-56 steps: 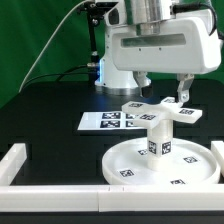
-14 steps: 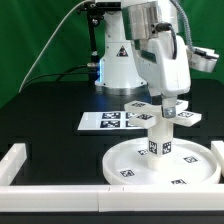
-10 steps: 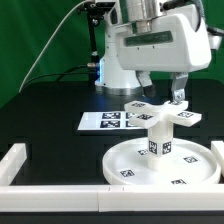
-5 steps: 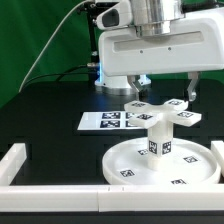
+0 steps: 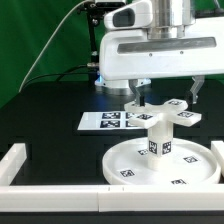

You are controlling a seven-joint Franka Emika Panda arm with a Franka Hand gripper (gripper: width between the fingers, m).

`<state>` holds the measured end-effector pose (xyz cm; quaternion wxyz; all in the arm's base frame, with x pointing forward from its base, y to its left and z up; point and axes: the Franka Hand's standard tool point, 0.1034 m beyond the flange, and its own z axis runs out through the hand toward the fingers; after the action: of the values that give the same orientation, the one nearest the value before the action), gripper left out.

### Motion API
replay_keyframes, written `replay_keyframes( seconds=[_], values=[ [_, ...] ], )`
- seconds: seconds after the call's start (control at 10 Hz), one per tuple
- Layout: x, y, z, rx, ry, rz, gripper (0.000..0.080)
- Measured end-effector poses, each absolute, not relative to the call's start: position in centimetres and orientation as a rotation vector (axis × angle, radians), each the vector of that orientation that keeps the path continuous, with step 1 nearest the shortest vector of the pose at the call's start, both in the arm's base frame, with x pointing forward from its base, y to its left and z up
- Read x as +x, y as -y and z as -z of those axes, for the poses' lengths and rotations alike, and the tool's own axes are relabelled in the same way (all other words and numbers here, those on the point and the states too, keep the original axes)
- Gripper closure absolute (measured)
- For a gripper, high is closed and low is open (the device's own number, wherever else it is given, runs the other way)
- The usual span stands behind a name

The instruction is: Assemble round table

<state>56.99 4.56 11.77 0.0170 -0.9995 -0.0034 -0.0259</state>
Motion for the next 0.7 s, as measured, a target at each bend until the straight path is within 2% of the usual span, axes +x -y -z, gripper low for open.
replay_keyframes(
  seconds=[0.2, 0.7],
  values=[
    [57.0, -4.5, -11.7, -3.107, 0.010, 0.080, 0.0151],
    [56.1, -4.2, -10.3, -3.113, 0.008, 0.046, 0.0151]
  ],
)
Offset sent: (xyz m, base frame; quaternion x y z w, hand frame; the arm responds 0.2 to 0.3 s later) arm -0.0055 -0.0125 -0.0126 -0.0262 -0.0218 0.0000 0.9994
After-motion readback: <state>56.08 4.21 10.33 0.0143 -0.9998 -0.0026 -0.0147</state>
